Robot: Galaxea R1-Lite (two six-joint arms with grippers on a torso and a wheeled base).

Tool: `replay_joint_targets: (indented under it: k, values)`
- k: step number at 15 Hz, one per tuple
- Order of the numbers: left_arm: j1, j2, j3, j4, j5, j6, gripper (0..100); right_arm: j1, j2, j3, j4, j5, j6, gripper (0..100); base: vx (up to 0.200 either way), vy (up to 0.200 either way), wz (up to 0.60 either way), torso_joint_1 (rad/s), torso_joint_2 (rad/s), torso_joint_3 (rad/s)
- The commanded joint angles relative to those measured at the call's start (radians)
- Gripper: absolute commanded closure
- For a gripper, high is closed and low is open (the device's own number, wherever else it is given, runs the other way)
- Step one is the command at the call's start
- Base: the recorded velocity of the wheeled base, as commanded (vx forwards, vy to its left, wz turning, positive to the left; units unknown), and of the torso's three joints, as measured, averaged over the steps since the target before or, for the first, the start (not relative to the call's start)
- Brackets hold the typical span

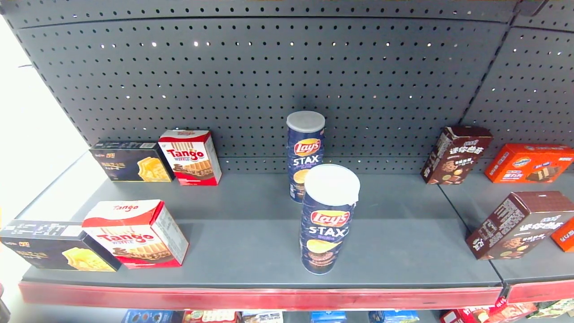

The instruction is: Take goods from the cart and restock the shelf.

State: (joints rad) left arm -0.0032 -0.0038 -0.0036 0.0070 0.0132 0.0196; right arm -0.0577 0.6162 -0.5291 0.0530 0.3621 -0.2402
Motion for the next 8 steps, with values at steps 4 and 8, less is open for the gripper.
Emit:
replay_joint_targets:
  k: [4, 8]
  values:
    - [-0.001, 0.004, 0.001, 0.001, -0.002, 0.000, 0, 0.334, 0.361, -0.308, -0.021, -0.061, 0.180, 0, 0.000, 0.000, 0.00, 0.000, 0.00, 0.000]
    - [0.000, 0.004, 0.001, -0.001, -0.002, -0.003, 0, 0.375, 0.436, -0.295, -0.093, -0.075, 0.183, 0, 0.000, 0.000, 0.00, 0.000, 0.00, 0.000]
